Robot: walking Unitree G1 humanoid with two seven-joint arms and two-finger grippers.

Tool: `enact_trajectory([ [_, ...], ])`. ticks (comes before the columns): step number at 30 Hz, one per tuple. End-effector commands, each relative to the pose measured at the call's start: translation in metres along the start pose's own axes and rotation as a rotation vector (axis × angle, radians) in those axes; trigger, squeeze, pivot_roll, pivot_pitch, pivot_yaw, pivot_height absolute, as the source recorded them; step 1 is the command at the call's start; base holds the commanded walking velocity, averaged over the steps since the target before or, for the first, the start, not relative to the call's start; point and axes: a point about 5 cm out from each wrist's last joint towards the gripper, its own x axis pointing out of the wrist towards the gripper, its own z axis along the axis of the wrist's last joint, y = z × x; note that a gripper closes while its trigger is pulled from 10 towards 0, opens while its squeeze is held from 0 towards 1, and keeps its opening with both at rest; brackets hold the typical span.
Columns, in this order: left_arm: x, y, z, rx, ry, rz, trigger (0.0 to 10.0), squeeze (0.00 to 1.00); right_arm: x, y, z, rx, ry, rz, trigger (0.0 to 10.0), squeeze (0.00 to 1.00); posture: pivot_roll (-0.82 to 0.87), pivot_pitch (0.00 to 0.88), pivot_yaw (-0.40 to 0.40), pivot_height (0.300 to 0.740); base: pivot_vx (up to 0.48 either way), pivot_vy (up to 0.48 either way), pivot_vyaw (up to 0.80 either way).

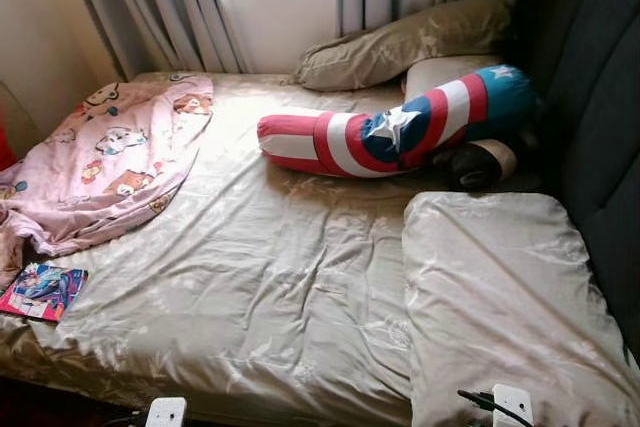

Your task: Clean up the room

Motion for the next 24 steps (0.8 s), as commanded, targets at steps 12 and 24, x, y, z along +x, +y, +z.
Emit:
enact_trajectory([
  [12,0.003,-0.013,0.000,0.027,0.026,-0.018,10.0,0.00,-0.001,0.008,-0.007,-0.039,0.016,0.024,10.0,0.00,-0.01,0.000,0.073,0.740,0.000,0.000,0.00],
  [24,0.006,-0.029,0.008,0.001,0.005,-0.043,10.0,0.00,-0.001,-0.004,-0.002,-0.117,0.017,0.021,10.0,0.00,0.00,0.000,0.011,0.740,0.000,0.000,0.00],
])
